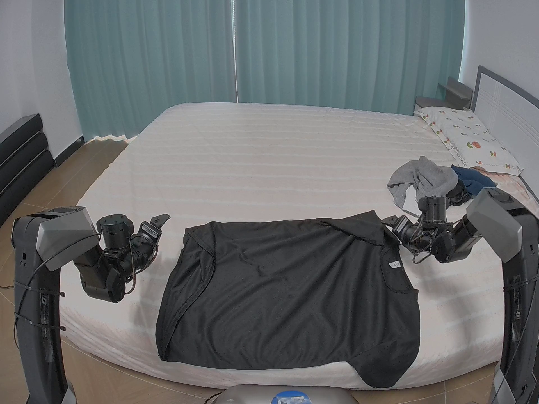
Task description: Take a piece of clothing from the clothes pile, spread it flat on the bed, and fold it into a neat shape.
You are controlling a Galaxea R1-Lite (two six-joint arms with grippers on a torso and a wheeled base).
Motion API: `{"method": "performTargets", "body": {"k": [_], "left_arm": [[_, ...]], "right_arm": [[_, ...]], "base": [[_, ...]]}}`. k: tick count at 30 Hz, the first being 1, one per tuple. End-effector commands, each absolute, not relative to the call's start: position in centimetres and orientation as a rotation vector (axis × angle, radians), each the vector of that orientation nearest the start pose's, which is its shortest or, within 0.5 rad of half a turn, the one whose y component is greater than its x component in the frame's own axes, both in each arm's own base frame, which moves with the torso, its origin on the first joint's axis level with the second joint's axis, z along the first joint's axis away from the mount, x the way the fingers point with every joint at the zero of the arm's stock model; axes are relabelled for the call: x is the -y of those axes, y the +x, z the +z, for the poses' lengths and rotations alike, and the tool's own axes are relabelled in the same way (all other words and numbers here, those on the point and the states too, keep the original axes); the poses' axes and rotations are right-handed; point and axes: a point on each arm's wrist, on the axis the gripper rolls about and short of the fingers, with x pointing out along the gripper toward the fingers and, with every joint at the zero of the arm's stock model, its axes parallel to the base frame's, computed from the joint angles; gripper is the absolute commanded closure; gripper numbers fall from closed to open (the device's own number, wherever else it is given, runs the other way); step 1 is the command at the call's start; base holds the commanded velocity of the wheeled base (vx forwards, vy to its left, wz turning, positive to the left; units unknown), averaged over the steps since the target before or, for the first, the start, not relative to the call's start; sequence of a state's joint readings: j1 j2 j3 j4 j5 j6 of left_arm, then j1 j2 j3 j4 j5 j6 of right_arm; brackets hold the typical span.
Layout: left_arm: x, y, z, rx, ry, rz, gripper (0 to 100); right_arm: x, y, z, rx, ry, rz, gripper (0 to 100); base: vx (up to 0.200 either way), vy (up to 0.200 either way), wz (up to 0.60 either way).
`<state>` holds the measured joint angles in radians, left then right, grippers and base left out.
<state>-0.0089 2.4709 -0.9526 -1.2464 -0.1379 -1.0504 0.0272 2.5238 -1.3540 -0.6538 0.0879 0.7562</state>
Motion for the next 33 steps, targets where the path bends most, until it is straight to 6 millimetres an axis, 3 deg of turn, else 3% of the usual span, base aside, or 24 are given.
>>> {"method": "performTargets", "body": {"k": [1,5,12,17,23,26,33], "left_arm": [[0.7,41.9,-0.8,-0.318,-1.058,0.009,0],[2.1,42.0,-0.3,-0.338,-1.050,-0.010,0],[3.5,45.0,2.2,-0.355,-1.027,0.025,0],[4.4,47.1,4.1,-0.380,-0.987,0.002,0],[5.5,48.6,1.8,-0.424,-0.969,-0.018,0],[5.8,49.3,0.5,-0.447,-0.973,-0.041,0],[6.6,49.2,0.0,-0.473,-0.968,-0.052,0]], "right_arm": [[0.6,40.0,4.2,-0.523,0.929,-0.114,0],[1.6,35.5,4.0,-0.564,1.014,-0.085,0],[2.6,31.3,2.1,-0.537,1.040,-0.070,0],[2.8,31.0,1.2,-0.547,1.073,-0.053,0],[3.2,30.8,0.9,-0.544,1.126,-0.041,0],[3.6,30.9,-0.1,-0.552,1.133,-0.040,0],[3.5,31.1,-1.0,-0.536,1.129,-0.023,0]], "base": [[0.000,0.000,0.00],[0.000,0.000,0.00],[0.000,0.000,0.00],[0.000,0.000,0.00],[0.000,0.000,0.00],[0.000,0.000,0.00],[0.000,0.000,0.00]]}}
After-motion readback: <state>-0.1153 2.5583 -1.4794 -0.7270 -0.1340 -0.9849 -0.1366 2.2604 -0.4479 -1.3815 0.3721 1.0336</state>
